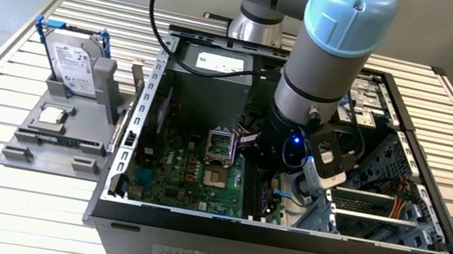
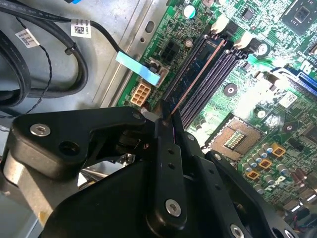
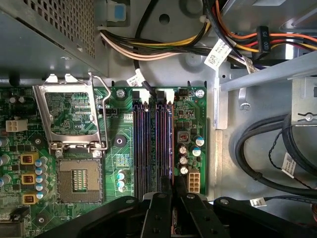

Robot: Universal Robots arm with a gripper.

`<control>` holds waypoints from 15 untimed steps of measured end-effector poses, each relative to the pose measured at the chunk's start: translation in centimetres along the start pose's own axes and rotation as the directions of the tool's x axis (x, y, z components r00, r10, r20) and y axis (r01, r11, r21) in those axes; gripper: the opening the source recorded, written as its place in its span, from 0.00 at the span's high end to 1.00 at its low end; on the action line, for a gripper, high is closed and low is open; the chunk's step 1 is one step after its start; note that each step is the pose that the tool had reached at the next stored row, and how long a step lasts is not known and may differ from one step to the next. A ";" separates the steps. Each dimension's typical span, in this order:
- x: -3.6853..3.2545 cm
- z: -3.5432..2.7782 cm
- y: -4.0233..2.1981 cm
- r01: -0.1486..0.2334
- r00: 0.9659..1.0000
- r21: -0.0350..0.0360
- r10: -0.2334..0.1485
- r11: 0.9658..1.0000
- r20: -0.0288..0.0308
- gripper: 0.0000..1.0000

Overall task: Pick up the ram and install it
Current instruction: 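Insert the ram into the slot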

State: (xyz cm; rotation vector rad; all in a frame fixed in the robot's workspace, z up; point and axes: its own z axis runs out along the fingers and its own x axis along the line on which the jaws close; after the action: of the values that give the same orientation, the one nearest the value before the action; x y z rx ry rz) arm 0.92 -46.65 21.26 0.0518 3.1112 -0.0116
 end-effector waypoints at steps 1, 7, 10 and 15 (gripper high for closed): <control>0.00 0.00 0.00 0.000 1.000 0.000 0.000 1.000 0.000 1.00; 0.00 0.09 0.00 0.000 1.000 0.000 0.000 1.000 0.000 1.00; 0.01 0.32 0.01 0.000 1.000 0.000 0.000 1.000 0.000 1.00; 0.01 0.36 0.00 0.000 1.000 0.000 0.000 1.000 0.000 1.00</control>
State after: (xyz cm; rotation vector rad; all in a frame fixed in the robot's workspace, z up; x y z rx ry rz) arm 0.92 -46.65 20.90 0.0518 3.1116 -0.0116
